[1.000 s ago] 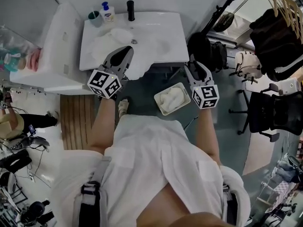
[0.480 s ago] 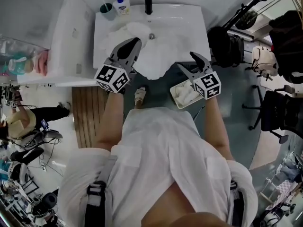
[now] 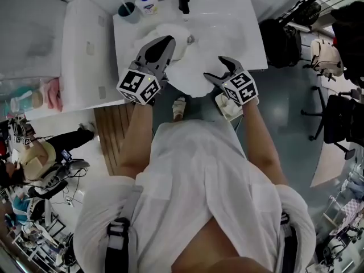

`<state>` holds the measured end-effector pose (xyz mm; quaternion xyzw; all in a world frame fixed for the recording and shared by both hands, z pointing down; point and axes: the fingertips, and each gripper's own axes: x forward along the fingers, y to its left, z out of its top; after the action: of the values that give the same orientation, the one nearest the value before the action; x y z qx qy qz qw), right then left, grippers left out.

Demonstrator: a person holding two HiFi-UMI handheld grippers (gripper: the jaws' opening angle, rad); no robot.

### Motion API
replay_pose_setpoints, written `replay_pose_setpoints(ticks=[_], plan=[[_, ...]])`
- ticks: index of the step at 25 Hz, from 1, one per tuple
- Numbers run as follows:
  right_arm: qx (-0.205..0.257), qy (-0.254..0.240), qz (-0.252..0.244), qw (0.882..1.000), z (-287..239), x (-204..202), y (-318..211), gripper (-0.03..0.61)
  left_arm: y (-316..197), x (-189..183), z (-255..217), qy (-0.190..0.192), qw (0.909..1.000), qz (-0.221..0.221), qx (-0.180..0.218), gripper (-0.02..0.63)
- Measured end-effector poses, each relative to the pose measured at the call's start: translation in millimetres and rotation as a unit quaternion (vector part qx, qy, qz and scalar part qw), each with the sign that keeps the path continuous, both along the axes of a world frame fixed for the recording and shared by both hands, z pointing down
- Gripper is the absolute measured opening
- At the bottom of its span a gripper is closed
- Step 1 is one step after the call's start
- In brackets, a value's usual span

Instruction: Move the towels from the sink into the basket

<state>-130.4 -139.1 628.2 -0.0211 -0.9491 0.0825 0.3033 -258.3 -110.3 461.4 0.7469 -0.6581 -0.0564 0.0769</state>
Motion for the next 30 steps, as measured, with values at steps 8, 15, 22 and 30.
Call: replay_pose_setpoints(ticks=[8,15,22,30], plan=[[-0.034,0.114,0.007,0.993,57,-32,1,0.371,-16,-30,14,-0.003,0.9996,0.028,-0.008,0.026],[-0.073,0.194,0.031,0.978,87,-44,3,0.371,-24,-45,24,0.001,0.9986,0.049,-0.019,0.026],[-0.064,0.220,0.049,0.972,94,-46,0,0.367,-33,-54,19,0.000,0.9976,0.067,-0.016,0.026],[-0.038,0.207,0.093,0.973,84,-54,-5,0.193,-40,-60,11,-0.002,0.9961,0.089,-0.004,0.026]])
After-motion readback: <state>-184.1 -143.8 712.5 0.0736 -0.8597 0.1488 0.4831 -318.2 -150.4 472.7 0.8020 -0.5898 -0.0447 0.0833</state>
